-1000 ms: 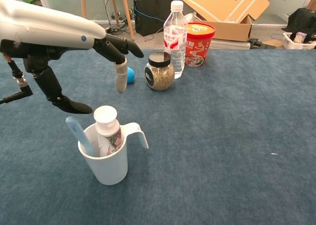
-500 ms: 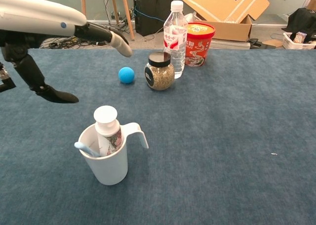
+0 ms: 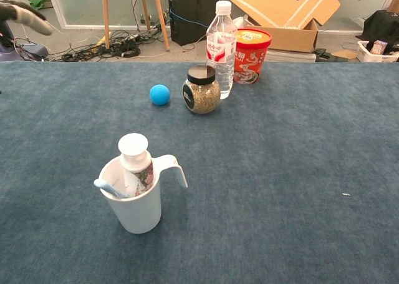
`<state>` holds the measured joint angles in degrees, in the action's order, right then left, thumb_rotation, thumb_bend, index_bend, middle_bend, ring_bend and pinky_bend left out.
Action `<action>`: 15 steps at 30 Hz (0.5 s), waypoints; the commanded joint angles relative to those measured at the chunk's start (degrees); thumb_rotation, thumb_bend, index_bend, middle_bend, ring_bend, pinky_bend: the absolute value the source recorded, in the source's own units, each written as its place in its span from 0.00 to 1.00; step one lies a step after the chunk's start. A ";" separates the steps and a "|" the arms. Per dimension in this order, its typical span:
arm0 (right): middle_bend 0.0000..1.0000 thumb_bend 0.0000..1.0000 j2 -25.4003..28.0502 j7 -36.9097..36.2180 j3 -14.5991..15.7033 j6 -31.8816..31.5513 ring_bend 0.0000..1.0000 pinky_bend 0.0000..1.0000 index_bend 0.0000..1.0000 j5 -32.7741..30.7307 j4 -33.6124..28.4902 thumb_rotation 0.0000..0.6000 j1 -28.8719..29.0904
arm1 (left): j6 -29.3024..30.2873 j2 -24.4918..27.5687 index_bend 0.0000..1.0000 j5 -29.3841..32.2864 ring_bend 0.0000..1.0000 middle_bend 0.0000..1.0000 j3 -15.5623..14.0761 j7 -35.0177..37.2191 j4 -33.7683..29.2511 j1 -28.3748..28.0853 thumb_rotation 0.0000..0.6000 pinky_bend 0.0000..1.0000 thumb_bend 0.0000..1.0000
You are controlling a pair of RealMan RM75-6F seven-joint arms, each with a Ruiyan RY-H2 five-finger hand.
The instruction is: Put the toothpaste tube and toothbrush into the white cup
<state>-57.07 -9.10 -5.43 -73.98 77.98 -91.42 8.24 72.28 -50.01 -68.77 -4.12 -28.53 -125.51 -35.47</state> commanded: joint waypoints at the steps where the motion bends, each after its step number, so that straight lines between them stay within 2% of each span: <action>1: 0.19 0.00 -0.44 1.22 -0.06 -0.10 0.08 0.62 0.05 -0.39 -0.31 1.00 0.04 | 4.77 -1.26 0.12 -3.48 0.01 0.05 -1.81 3.77 4.93 5.55 1.00 0.09 0.27; 8: 0.19 0.00 -1.62 4.41 0.20 0.15 0.08 0.62 0.05 -0.89 -0.90 1.00 0.25 | 10.93 -5.88 0.15 -8.94 0.01 0.05 -3.12 9.70 14.28 13.36 1.00 0.09 0.27; 15: 0.19 0.00 -2.48 7.02 0.41 0.36 0.08 0.62 0.05 -0.90 -1.29 1.00 0.60 | 13.64 -11.13 0.18 -10.74 0.01 0.05 -2.36 15.29 23.84 18.18 1.00 0.09 0.27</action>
<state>-59.43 -2.24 -5.06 -73.70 77.14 -92.65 8.77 84.73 -59.23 -78.54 -6.73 -15.32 -104.12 -18.99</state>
